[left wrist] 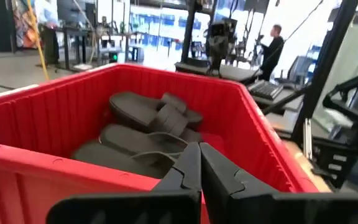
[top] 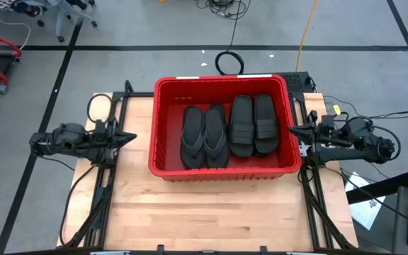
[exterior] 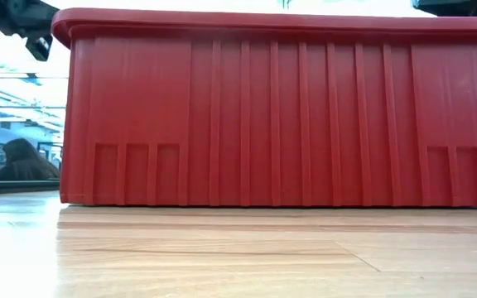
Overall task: Pick and place slides into bin
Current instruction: Return to Home Position
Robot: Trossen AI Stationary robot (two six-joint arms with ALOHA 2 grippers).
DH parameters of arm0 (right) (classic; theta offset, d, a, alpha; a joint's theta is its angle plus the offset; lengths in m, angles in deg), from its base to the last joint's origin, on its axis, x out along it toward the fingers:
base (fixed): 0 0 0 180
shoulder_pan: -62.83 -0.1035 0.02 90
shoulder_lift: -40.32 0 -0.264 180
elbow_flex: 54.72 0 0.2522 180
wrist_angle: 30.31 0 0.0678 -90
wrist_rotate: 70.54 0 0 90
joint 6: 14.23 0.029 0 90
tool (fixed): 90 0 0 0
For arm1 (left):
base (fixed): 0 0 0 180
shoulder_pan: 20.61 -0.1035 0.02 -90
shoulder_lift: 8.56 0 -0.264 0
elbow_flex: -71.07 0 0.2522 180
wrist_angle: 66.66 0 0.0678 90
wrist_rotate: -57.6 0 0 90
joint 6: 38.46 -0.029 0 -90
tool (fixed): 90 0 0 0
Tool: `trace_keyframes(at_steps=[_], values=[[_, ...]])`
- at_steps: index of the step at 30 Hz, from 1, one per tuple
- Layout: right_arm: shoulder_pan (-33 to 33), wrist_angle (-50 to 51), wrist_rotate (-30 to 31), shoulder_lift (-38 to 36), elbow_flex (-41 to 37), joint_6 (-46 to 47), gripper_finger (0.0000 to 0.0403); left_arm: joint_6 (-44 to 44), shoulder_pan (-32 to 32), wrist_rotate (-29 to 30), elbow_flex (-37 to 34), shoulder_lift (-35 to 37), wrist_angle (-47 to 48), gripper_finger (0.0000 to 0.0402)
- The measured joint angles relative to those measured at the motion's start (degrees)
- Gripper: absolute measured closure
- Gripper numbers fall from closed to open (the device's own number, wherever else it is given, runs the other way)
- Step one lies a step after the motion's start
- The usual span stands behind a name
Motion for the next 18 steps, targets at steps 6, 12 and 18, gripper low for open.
trace_keyframes(at_steps=[6, 12, 18], values=[[0.00, -3.34, -0.11, 0.22, -1.99, 0.14, 0.0403, -1.74, 0.15, -0.14, -2.77, 1.07, 0.84, 0.0401], [-0.01, -6.56, 0.07, 0.80, -6.83, -0.54, 0.0403, 0.89, 0.15, -3.19, -5.42, 1.11, -3.32, 0.0402], [0.00, -10.51, 0.00, 0.79, -7.85, -1.36, 0.0403, 3.29, 0.15, -3.62, -7.38, 1.11, -3.69, 0.0402]])
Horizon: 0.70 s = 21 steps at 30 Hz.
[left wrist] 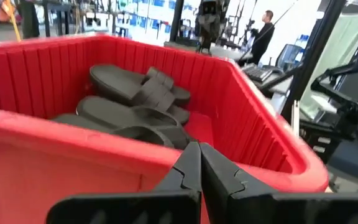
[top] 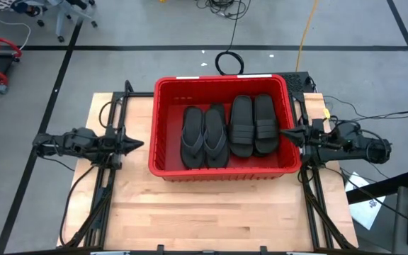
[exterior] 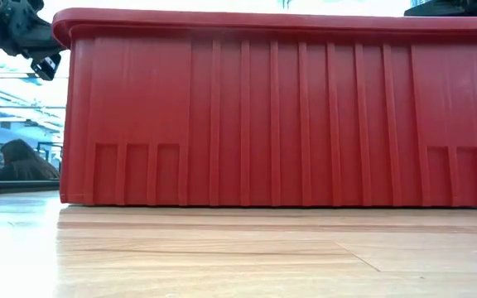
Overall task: Pick and place slides into bin
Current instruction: Return to Home Position
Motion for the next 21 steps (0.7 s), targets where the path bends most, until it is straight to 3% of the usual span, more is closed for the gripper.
trace_keyframes(at_steps=[21], values=[[0.00, 0.76, -0.30, 0.00, -0.04, 0.07, 0.0403, 3.76, 0.00, -0.21, -0.10, -0.04, 0.65, 0.0382]])
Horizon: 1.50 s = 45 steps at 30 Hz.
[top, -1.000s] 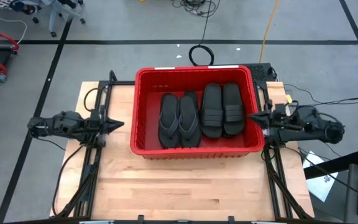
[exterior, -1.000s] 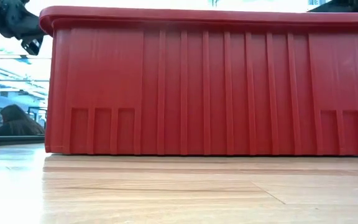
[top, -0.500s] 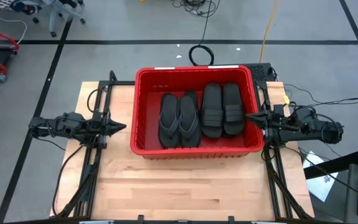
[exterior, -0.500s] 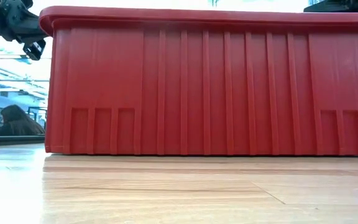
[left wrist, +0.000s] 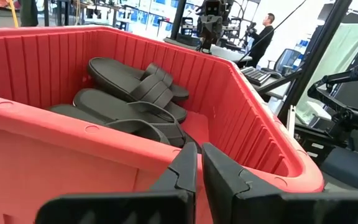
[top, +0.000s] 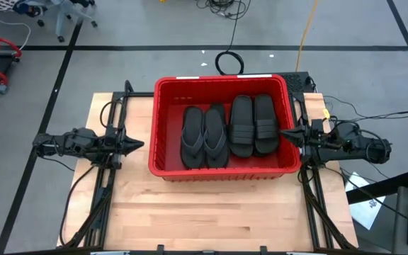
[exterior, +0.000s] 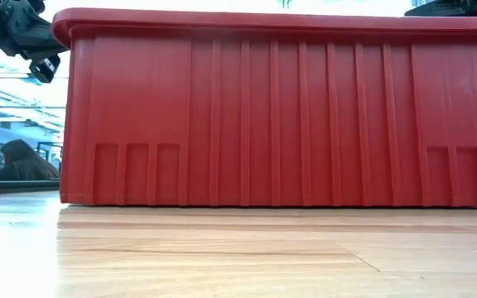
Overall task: Pick and place slides into bin
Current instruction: Return to Home Position
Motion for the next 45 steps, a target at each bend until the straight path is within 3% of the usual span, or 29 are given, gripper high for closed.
trace_keyframes(at_steps=[11, 23, 35, 45], values=[[-0.02, 0.01, 0.00, 0.00, 0.00, -0.01, 0.0403, -0.15, 0.00, 0.02, 0.02, 0.00, -0.07, 0.0400], [0.00, 0.02, 0.00, 0.00, 0.00, 0.00, 0.0403, -0.13, 0.00, 0.03, 0.04, 0.00, -0.07, 0.0374], [0.00, 0.00, 0.00, 0.00, 0.00, 0.00, 0.0403, -0.11, 0.00, 0.04, 0.04, 0.00, -0.07, 0.0400], [0.00, 0.00, 0.00, 0.00, 0.00, 0.00, 0.0403, -0.09, 0.00, 0.04, 0.04, 0.00, -0.07, 0.0373]])
